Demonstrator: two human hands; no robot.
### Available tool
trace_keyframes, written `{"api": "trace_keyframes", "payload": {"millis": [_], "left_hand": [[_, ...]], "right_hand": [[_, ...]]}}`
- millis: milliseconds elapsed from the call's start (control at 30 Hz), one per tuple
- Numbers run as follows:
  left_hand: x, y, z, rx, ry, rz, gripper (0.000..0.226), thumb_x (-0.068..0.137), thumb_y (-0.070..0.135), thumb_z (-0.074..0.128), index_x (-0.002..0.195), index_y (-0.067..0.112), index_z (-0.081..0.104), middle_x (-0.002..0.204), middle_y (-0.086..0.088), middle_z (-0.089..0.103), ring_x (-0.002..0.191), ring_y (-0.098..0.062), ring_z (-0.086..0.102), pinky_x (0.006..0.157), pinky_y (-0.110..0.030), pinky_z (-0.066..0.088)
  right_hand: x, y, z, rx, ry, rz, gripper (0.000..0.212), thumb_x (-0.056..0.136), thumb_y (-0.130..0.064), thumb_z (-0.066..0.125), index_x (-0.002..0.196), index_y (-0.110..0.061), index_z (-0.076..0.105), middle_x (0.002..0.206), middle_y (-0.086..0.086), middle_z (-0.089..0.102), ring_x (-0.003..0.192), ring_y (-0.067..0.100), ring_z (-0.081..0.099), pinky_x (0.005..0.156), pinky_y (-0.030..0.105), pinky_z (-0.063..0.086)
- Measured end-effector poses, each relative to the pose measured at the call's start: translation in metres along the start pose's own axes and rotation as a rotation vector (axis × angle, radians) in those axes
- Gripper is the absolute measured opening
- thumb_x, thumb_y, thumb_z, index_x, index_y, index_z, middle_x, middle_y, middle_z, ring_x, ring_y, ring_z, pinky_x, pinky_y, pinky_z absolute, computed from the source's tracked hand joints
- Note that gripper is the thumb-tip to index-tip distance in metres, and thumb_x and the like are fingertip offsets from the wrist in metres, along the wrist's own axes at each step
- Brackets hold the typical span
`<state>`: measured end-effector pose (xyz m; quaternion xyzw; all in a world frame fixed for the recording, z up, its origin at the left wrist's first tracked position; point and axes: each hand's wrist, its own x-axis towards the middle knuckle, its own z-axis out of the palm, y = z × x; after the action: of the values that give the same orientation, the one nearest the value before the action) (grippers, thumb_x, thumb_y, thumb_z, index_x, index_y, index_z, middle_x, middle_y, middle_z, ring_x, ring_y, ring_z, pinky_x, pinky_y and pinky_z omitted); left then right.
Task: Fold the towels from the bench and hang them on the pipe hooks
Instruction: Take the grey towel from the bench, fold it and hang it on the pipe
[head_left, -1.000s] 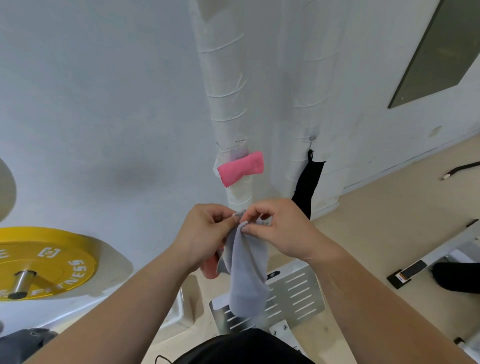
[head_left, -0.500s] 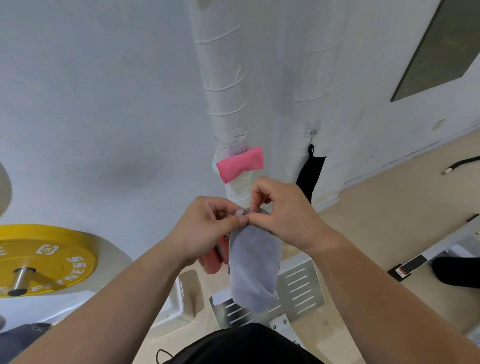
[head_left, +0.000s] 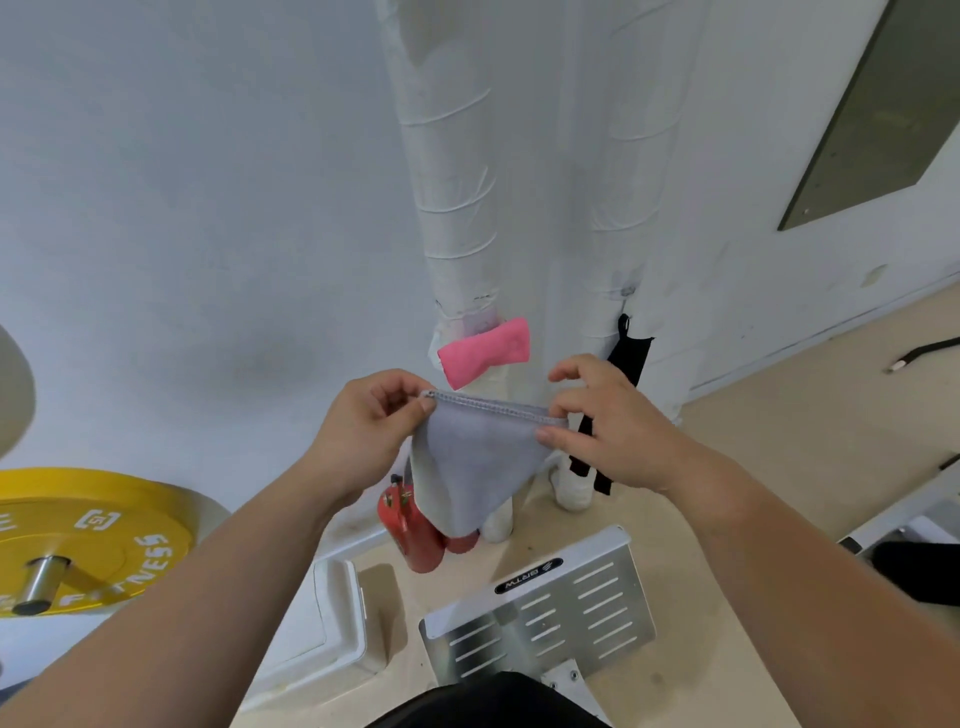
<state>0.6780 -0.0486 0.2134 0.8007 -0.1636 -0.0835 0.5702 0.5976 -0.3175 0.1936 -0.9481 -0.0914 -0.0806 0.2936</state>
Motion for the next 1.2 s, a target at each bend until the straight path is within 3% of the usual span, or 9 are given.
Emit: {"api": "trace_keyframes", "payload": {"millis": [200,367,500,600,700,833,933,1033,1200], "left_hand": [[0.012,0.028,-0.011,-0.099,-0.263,0.066,0.047,0.090,-0.012,0.054,0.116,0.026,0.059,0.084,-0.008,0.060,0.072,-0.019,0.056,0.069,-0.025,0.049],[0.020,0.070,-0.014,-0.054,-0.598,0.044,0.076,0.071,-0.007,0.047,0.125,0.045,0.057,0.111,-0.004,0.062,0.082,-0.021,0.058,0.073,-0.029,0.048],[0.029,0.088,-0.007,-0.006,-0.776,-0.001,0.063,0.068,-0.008,0.044,0.116,0.026,0.069,0.134,-0.002,0.063,0.108,-0.024,0.057,0.085,-0.047,0.036],[0.034,0.097,0.002,0.061,-0.840,-0.058,0.053,0.073,-0.007,0.049,0.114,0.015,0.075,0.127,-0.008,0.069,0.117,-0.019,0.060,0.094,-0.043,0.042],[0.034,0.106,0.013,0.126,-0.812,-0.056,0.030,0.093,-0.003,0.063,0.116,0.013,0.076,0.111,0.000,0.077,0.114,-0.009,0.067,0.090,-0.024,0.054],[0.037,0.109,0.023,0.222,-0.675,0.002,0.032,0.094,-0.002,0.062,0.109,0.020,0.079,0.100,0.018,0.074,0.109,0.018,0.033,0.072,-0.004,0.043],[0.039,0.108,0.022,0.184,-0.604,0.004,0.040,0.091,-0.005,0.060,0.103,0.026,0.081,0.100,0.011,0.076,0.125,0.000,0.054,0.093,-0.024,0.052],[0.040,0.111,0.016,0.148,-0.538,0.028,0.037,0.089,-0.005,0.059,0.104,0.021,0.081,0.108,-0.009,0.077,0.114,-0.032,0.067,0.100,-0.046,0.053],[0.046,0.114,0.008,0.090,-0.415,0.013,0.046,0.090,-0.016,0.052,0.105,0.017,0.080,0.108,-0.015,0.077,0.101,-0.029,0.071,0.094,-0.041,0.056]], "right_hand": [[0.012,-0.026,-0.026,0.622,0.067,0.127,0.018,0.097,-0.010,0.064,0.094,-0.020,0.049,0.072,-0.007,0.057,0.067,0.008,0.053,0.064,0.023,0.044],[0.010,-0.049,-0.036,0.975,0.141,0.118,0.032,0.101,0.000,0.053,0.116,-0.027,0.044,0.088,0.011,0.073,0.075,0.019,0.067,0.067,0.027,0.055],[0.008,-0.047,-0.039,1.028,0.156,0.117,0.028,0.102,0.000,0.052,0.103,-0.026,0.043,0.087,0.010,0.071,0.073,0.023,0.064,0.062,0.031,0.053],[0.006,-0.045,-0.039,1.045,0.161,0.113,0.029,0.102,0.000,0.052,0.101,-0.027,0.040,0.090,0.015,0.070,0.077,0.027,0.063,0.066,0.037,0.053],[0.004,-0.042,-0.039,1.035,0.150,0.116,0.030,0.102,-0.001,0.052,0.101,-0.030,0.040,0.099,0.024,0.071,0.080,0.030,0.065,0.071,0.042,0.053],[0.000,-0.034,-0.036,1.137,0.205,0.172,0.023,0.097,-0.004,0.057,0.092,-0.025,0.051,0.085,0.014,0.068,0.077,0.025,0.060,0.069,0.037,0.046],[-0.005,-0.025,-0.029,1.175,0.189,0.191,0.017,0.076,-0.007,0.059,0.072,-0.022,0.067,0.074,0.003,0.058,0.075,0.018,0.048,0.068,0.033,0.035],[-0.010,-0.020,-0.020,1.102,0.110,0.201,0.013,0.065,-0.019,0.069,0.073,-0.020,0.080,0.080,0.004,0.071,0.087,0.019,0.061,0.082,0.034,0.046],[-0.008,-0.015,0.002,0.986,-0.039,0.246,0.027,0.079,-0.004,0.079,0.093,-0.026,0.083,0.105,-0.001,0.078,0.106,0.012,0.070,0.087,0.026,0.055]]}}
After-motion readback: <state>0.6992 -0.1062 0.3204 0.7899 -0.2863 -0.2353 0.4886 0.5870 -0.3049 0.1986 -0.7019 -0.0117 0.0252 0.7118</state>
